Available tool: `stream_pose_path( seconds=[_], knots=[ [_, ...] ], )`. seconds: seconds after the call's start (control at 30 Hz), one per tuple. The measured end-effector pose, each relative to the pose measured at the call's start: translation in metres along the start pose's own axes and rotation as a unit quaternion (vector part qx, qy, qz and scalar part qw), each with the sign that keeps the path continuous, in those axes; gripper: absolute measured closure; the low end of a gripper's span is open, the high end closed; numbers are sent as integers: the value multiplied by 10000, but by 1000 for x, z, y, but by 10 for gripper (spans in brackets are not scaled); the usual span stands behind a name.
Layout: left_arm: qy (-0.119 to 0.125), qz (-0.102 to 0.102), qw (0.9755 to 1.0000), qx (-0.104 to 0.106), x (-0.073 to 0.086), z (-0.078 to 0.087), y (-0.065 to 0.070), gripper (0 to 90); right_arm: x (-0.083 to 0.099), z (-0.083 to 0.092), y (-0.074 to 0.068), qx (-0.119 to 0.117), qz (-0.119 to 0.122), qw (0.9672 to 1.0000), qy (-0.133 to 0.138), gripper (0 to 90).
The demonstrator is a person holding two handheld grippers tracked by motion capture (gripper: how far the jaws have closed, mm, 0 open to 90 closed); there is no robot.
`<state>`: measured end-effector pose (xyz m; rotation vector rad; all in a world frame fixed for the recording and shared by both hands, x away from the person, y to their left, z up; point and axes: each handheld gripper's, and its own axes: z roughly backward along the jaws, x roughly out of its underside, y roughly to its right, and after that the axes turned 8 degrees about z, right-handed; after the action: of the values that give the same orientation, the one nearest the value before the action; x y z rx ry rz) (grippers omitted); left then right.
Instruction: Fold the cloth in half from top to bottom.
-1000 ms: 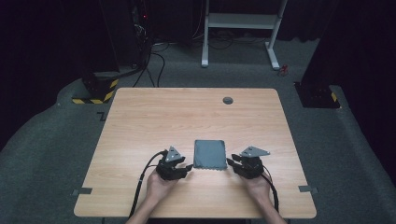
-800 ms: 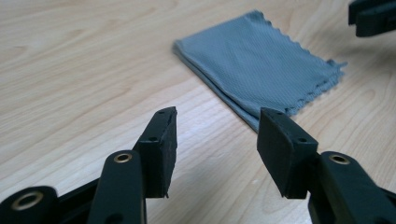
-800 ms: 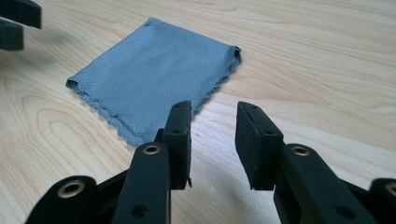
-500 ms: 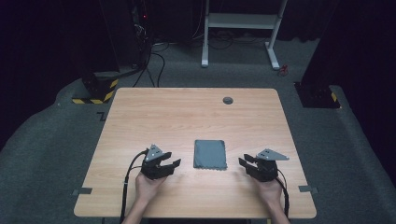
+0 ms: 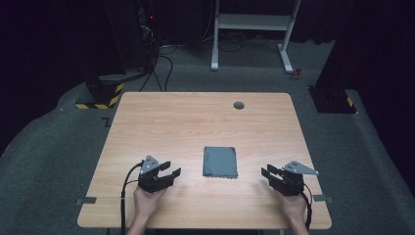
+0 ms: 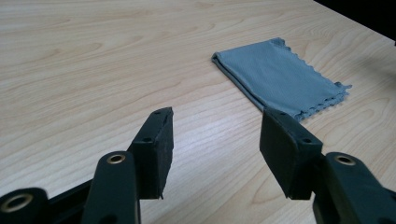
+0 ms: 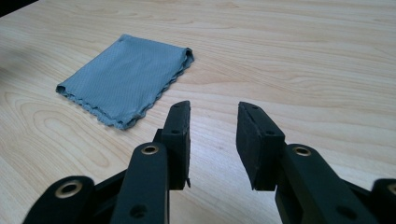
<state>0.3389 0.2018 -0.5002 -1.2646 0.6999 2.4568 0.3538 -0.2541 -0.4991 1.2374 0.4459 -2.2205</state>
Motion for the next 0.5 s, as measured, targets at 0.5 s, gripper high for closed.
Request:
stream_pose_path(
  seconds=[0.5],
  knots=[
    [8, 165, 9993, -342, 14, 12, -16, 424, 14, 12, 9, 158, -168, 9997, -72, 631]
  ],
)
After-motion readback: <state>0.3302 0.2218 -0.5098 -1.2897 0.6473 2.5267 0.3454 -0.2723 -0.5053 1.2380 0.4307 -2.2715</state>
